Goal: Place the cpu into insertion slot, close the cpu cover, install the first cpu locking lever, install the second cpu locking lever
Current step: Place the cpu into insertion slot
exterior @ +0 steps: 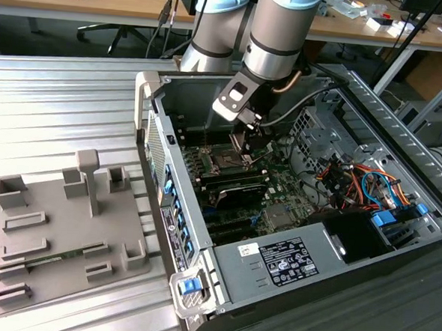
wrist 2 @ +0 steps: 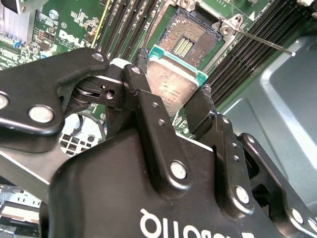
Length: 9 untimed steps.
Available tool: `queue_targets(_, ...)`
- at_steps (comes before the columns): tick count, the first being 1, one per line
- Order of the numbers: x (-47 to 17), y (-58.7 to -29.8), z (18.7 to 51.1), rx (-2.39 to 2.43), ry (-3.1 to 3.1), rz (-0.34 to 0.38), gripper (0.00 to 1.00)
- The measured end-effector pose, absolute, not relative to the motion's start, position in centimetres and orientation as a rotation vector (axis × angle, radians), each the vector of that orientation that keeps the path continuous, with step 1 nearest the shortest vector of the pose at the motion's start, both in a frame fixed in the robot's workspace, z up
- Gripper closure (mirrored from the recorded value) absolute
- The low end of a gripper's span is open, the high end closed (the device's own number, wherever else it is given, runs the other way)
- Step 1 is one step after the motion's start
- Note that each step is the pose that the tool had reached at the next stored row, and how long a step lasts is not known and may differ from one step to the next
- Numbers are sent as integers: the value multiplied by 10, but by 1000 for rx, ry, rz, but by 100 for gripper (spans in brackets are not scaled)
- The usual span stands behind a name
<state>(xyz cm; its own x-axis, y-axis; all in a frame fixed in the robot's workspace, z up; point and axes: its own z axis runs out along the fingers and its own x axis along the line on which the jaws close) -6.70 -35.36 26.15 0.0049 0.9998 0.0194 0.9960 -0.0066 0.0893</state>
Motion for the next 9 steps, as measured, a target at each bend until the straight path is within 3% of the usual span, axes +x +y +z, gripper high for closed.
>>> queue_targets(9, -67, -354, 259, 2191, 2178, 119, 45)
